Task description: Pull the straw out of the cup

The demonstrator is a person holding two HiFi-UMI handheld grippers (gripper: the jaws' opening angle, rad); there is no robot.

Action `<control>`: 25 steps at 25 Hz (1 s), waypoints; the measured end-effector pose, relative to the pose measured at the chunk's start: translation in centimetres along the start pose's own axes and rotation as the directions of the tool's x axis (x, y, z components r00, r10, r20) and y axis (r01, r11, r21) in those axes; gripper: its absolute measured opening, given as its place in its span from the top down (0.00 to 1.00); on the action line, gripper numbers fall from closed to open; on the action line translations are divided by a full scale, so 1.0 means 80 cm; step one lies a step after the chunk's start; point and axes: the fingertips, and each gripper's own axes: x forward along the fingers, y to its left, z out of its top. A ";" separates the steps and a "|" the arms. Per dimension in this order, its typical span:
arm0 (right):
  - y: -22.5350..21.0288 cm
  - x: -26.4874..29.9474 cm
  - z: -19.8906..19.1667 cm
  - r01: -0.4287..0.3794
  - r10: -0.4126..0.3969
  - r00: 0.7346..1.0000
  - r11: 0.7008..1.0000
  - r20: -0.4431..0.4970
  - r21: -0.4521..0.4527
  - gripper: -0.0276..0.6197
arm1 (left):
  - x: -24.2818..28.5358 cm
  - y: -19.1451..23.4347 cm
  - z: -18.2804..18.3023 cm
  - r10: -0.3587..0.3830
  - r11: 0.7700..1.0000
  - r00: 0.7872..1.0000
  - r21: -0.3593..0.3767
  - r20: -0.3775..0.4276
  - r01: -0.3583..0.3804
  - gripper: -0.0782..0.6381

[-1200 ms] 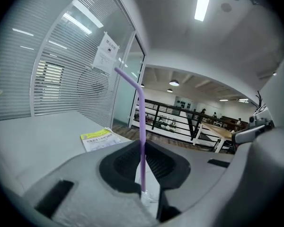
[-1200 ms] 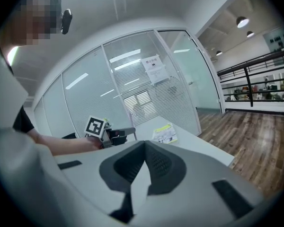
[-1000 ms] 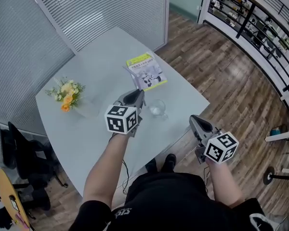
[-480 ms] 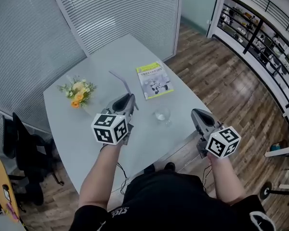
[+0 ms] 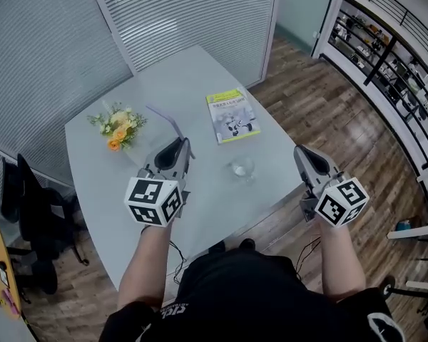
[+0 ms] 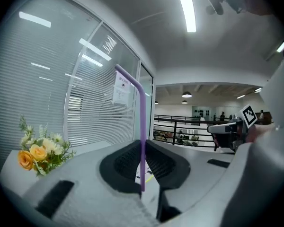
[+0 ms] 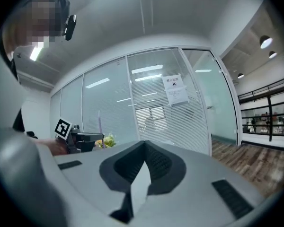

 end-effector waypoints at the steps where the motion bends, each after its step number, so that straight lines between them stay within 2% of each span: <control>1: 0.000 -0.001 0.006 0.000 0.000 1.000 1.000 0.011 -0.007 0.95 | -0.001 0.000 0.002 -0.001 1.000 1.000 0.010 0.008 0.001 0.84; 7: 0.002 -0.008 0.028 0.010 -0.011 0.997 1.000 0.076 0.010 0.95 | -0.007 -0.006 0.002 -0.011 1.000 0.999 0.014 0.039 0.011 0.84; 14: 0.013 -0.013 0.029 0.005 -0.004 0.996 1.000 0.086 -0.005 0.95 | -0.011 -0.008 -0.007 -0.023 1.000 0.999 0.017 0.027 0.023 0.84; 18: 0.028 -0.012 0.022 -0.010 0.014 0.997 0.998 0.070 -0.066 0.95 | -0.012 -0.008 -0.008 -0.028 1.000 0.999 0.011 0.025 0.028 0.84; 25: 0.037 -0.008 0.015 -0.011 0.014 0.998 0.999 0.064 -0.043 0.95 | -0.009 -0.016 -0.009 -0.039 0.999 0.999 0.020 0.018 0.039 0.84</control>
